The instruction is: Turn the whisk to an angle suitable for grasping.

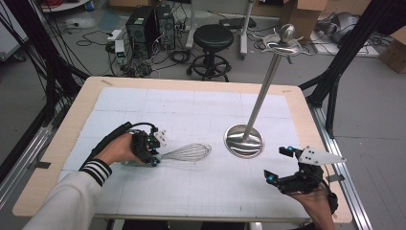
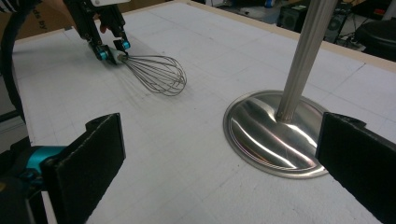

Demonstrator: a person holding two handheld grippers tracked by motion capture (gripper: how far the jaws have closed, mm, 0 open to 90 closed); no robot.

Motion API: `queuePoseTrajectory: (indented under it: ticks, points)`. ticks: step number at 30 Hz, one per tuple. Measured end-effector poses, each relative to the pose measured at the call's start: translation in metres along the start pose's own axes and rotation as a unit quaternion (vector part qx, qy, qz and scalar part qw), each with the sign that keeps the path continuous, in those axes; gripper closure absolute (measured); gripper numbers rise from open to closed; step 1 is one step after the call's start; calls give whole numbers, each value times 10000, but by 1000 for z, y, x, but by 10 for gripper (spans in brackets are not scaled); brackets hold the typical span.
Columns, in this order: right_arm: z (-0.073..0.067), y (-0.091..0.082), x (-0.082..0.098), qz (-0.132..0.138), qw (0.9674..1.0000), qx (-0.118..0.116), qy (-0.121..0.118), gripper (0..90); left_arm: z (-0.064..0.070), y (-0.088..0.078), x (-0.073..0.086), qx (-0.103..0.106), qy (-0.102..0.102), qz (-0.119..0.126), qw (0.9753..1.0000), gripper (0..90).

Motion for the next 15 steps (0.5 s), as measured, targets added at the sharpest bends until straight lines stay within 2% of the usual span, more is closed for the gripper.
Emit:
queuePoseTrajectory:
  ticks: [8,11,14,15]
  points:
    - [1,-2,-2,35,10000,17,9,5,3,-9,-8,18,-90,202,9998,694]
    - [0,-2,-3,59,10000,1,-24,5,5,-19,-18,0,-87,408,9991,694]
    - [0,-3,-4,80,10000,0,-34,5,7,-24,-25,83,-62,538,9985,694]
    - [-1,-3,-5,72,10000,-11,-18,5,9,-30,-32,91,-26,620,9980,694]
Point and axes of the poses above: each handheld gripper's, and its own axes: y roughly forward along the jaws, x roughly out of its underside, z roughly to its right, the point moved 9 cm from there along y, roughly forward along the jaws, and after that the axes turned 15 degrees about z, right-handed, at the moved point
